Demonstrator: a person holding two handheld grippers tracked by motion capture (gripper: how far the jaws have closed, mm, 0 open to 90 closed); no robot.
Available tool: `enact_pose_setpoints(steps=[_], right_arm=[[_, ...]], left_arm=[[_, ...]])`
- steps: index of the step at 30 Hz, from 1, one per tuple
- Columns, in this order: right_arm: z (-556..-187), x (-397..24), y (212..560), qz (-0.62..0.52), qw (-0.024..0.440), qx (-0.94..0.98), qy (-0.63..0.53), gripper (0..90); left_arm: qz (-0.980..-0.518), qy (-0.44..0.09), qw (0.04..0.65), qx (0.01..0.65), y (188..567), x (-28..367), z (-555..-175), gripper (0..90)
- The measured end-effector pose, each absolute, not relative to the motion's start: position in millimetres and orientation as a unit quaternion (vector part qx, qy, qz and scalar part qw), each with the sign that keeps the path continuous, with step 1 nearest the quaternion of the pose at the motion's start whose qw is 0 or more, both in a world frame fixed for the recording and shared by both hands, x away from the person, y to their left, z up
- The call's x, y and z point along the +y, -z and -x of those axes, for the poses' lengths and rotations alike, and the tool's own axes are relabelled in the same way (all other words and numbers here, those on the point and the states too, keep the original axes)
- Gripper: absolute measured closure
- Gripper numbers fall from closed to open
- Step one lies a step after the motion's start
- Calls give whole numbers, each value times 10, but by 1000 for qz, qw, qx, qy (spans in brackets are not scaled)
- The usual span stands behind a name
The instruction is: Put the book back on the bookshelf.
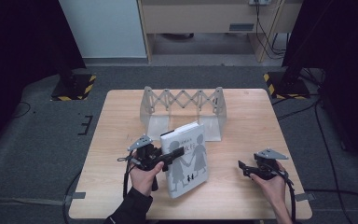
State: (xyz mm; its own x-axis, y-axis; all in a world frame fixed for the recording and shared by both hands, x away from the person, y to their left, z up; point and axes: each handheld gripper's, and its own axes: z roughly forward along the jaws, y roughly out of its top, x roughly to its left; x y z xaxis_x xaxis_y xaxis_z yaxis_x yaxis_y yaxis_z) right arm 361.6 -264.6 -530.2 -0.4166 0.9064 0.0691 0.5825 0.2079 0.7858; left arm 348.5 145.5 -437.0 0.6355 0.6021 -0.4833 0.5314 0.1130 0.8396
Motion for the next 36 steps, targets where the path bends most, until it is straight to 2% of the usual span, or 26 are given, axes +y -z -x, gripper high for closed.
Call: enact_pose_setpoints(steps=[18,36], right_arm=[[-3636,-2594,5377,-496,210,773,-334,131],[-3653,-2588,5385,-501,209,772,-331,89]], left_arm=[[-651,-123,599,449,4091,1842,-3598,519],[-642,-166,585,467,3903,2074,-3752,518]])
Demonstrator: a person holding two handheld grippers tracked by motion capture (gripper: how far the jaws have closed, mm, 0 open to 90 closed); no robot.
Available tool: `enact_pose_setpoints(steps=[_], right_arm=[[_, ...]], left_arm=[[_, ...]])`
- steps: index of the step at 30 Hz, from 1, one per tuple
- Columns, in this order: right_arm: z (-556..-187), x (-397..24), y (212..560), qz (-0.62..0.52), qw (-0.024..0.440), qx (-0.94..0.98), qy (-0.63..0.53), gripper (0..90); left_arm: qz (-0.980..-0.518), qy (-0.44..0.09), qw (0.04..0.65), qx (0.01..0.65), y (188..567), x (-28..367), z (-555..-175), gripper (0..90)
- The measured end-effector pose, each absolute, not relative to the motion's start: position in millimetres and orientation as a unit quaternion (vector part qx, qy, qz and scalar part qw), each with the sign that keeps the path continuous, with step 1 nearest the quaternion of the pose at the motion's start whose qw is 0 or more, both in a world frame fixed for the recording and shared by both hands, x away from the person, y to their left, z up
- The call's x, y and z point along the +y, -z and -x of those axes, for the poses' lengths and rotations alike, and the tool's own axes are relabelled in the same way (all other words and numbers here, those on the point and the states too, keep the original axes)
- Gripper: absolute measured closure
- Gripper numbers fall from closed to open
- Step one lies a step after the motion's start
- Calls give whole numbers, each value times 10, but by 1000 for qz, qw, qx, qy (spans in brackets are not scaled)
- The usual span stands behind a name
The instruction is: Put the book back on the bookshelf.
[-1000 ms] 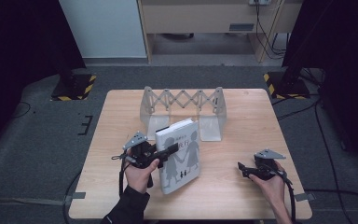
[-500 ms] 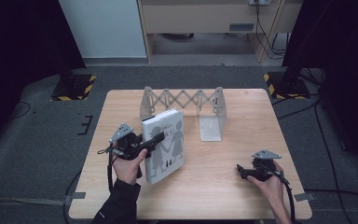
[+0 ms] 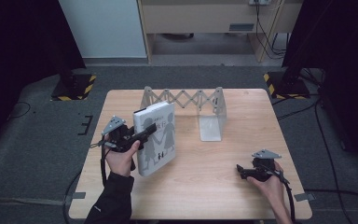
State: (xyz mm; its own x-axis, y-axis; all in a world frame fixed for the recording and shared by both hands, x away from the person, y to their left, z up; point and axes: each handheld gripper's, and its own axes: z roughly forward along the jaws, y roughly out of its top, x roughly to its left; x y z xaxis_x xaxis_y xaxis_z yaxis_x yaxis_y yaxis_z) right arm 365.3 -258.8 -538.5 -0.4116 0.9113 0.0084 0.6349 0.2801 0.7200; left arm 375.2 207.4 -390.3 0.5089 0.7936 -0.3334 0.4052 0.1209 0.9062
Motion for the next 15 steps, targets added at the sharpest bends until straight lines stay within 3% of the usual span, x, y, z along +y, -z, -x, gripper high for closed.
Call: enact_pose_setpoints(steps=[15], right_arm=[[-3654,-2588,5386,-499,209,773,-331,86]], left_arm=[[-626,-204,567,495,3892,2170,-4038,517]])
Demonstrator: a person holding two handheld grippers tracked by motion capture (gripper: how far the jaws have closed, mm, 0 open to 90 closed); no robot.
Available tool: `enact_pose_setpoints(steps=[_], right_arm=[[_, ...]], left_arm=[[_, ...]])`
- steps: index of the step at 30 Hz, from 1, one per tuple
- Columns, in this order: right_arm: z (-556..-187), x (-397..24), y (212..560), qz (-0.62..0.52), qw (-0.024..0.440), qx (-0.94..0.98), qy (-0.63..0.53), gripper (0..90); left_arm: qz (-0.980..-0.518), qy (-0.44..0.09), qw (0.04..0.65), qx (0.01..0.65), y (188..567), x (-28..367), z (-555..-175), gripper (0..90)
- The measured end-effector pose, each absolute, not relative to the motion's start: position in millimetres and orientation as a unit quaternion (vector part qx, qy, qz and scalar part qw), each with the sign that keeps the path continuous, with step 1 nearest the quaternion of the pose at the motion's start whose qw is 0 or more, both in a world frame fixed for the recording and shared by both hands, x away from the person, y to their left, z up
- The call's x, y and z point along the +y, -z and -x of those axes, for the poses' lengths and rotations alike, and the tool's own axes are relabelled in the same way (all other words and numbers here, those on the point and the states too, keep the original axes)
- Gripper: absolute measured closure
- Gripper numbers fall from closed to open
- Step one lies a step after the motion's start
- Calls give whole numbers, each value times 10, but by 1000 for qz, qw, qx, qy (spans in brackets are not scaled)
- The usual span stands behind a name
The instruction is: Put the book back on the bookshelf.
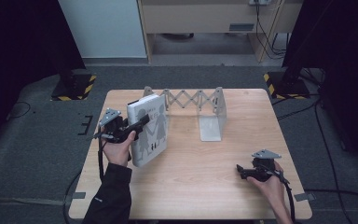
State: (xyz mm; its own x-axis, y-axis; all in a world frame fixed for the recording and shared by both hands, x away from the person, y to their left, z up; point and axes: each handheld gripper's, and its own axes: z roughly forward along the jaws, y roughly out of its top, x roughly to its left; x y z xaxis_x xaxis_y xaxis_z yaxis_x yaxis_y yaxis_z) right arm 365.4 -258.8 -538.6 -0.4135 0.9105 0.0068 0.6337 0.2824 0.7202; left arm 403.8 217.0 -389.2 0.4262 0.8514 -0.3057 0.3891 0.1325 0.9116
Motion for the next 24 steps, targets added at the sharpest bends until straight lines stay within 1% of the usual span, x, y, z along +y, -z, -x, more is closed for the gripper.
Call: enact_pose_setpoints(steps=[10,24], right_arm=[[-3655,-2587,5385,-500,208,773,-331,84],[-3657,-2588,5385,-499,209,774,-330,82]], left_arm=[[-617,-229,553,511,3939,2100,-4304,517],[-617,-248,542,514,4083,1950,-4457,517]])
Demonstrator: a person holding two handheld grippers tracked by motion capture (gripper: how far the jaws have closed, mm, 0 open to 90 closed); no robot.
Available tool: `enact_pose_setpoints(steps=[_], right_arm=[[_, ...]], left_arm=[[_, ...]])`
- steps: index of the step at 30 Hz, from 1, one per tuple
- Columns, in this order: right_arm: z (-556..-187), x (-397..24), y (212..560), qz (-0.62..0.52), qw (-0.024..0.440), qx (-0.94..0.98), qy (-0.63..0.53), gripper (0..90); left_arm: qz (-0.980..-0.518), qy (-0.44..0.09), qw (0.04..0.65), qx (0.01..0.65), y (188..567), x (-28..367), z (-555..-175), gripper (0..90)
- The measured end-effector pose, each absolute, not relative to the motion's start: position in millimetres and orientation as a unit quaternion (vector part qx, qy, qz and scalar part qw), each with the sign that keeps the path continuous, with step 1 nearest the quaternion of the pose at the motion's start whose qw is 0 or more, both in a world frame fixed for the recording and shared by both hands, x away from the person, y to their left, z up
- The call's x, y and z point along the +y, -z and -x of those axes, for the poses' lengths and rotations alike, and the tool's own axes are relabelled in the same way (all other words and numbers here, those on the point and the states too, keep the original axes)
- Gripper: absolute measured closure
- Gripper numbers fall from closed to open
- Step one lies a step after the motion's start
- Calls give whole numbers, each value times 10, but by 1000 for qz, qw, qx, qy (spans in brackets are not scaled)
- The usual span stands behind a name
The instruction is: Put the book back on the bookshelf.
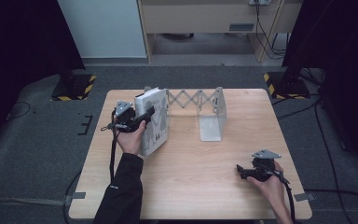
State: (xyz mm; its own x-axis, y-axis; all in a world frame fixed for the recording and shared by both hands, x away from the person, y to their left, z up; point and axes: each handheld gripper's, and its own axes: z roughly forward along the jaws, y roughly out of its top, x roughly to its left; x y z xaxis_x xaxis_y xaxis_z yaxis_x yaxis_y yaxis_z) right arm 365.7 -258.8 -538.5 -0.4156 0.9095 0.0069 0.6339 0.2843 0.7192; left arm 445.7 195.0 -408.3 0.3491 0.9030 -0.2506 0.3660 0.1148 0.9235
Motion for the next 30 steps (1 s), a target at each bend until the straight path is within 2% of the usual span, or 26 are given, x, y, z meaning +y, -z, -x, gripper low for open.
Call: enact_pose_setpoints(steps=[13,30], right_arm=[[-3658,-2589,5384,-498,207,775,-330,80],[-3658,-2588,5384,-499,207,774,-330,80]], left_arm=[[-614,-267,549,501,4148,1916,-4497,516],[-639,-283,536,473,4313,2010,-4051,507]])
